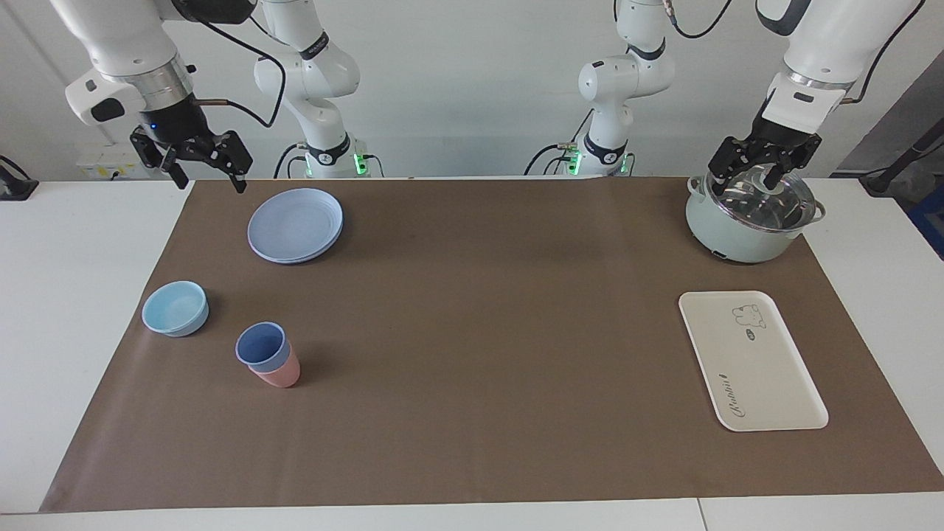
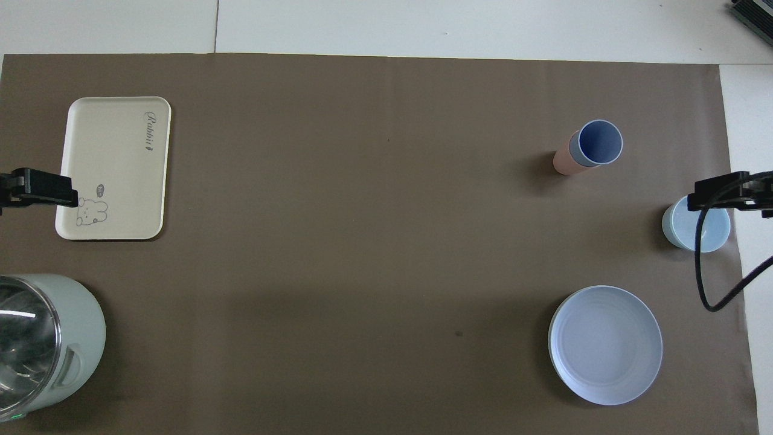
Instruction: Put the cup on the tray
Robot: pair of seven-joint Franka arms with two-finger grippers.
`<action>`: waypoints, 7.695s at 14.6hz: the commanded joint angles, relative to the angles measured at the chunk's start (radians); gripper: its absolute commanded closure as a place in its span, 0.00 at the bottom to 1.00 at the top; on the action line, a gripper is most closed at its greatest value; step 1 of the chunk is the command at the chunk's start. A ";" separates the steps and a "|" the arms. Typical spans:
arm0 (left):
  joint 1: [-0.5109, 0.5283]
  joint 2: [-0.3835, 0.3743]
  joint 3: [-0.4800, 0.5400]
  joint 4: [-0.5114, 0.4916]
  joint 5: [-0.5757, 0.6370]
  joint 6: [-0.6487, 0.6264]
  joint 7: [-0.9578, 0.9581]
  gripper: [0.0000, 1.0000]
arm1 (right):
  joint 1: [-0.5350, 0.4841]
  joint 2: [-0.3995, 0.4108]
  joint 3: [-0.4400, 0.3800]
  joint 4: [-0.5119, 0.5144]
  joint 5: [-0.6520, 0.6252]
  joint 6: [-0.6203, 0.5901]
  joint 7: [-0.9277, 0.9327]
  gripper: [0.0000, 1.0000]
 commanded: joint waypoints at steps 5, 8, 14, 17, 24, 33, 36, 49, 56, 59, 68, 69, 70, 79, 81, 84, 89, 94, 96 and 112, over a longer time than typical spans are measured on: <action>0.006 -0.011 -0.001 -0.007 -0.009 -0.009 0.004 0.00 | -0.008 -0.012 0.004 -0.006 0.015 0.008 -0.019 0.00; 0.006 -0.009 0.001 -0.007 -0.009 -0.009 0.004 0.00 | -0.007 -0.033 0.004 -0.003 0.015 0.008 -0.022 0.00; 0.006 -0.011 0.001 -0.007 -0.009 -0.009 0.003 0.00 | -0.025 -0.038 0.001 -0.066 0.021 0.111 -0.188 0.00; 0.006 -0.011 -0.001 -0.007 -0.009 -0.009 0.003 0.00 | -0.117 0.016 -0.002 -0.099 0.155 0.261 -0.512 0.00; 0.006 -0.009 -0.001 -0.007 -0.009 -0.009 0.004 0.00 | -0.218 0.174 -0.003 -0.161 0.406 0.470 -1.149 0.00; 0.006 -0.009 -0.001 -0.007 -0.009 -0.009 0.003 0.00 | -0.274 0.421 -0.002 -0.184 0.855 0.489 -1.660 0.00; 0.006 -0.009 -0.001 -0.007 -0.009 -0.009 0.003 0.00 | -0.277 0.482 -0.002 -0.188 0.941 0.484 -1.798 0.00; 0.006 -0.009 0.001 -0.007 -0.009 -0.009 0.003 0.00 | -0.257 0.550 0.003 -0.196 1.148 0.493 -2.015 0.00; 0.006 -0.009 -0.001 -0.007 -0.009 -0.009 0.004 0.00 | -0.229 0.551 0.003 -0.201 1.204 0.528 -2.076 0.00; 0.006 -0.009 -0.001 -0.007 -0.009 -0.009 0.003 0.00 | -0.220 0.558 0.003 -0.201 1.216 0.550 -2.082 0.00; 0.006 -0.009 -0.001 -0.007 -0.009 -0.009 0.004 0.00 | -0.214 0.573 0.003 -0.210 1.273 0.539 -2.122 0.00; 0.006 -0.009 0.001 -0.007 -0.009 -0.009 0.004 0.00 | -0.214 0.571 0.003 -0.214 1.273 0.535 -2.122 0.00; 0.006 -0.009 -0.001 -0.007 -0.009 -0.009 0.003 0.00 | -0.211 0.568 0.003 -0.222 1.273 0.531 -2.122 0.00; 0.006 -0.011 0.001 -0.007 -0.009 -0.009 0.003 0.00 | -0.209 0.568 0.003 -0.224 1.274 0.535 -2.121 1.00; 0.006 -0.009 -0.001 -0.007 -0.009 -0.009 0.003 0.00 | -0.209 0.568 0.003 -0.222 1.279 0.542 -2.116 1.00; 0.006 -0.009 -0.001 -0.007 -0.009 -0.009 0.004 0.00 | -0.209 0.565 0.004 -0.215 1.287 0.542 -2.105 1.00; 0.006 -0.009 -0.001 -0.007 -0.009 -0.009 0.004 0.00 | -0.162 0.469 0.003 -0.221 1.262 0.631 -1.924 1.00; 0.006 -0.009 -0.001 -0.007 -0.009 -0.009 0.003 0.00 | -0.053 0.352 0.001 -0.222 1.039 0.758 -1.491 1.00; 0.006 -0.011 -0.001 -0.009 -0.009 -0.013 0.004 0.00 | -0.002 0.331 0.000 -0.222 0.960 0.816 -1.342 1.00; -0.028 0.018 -0.015 0.007 -0.176 0.129 -0.094 0.06 | 0.344 0.291 -0.002 -0.263 0.242 1.013 -0.093 1.00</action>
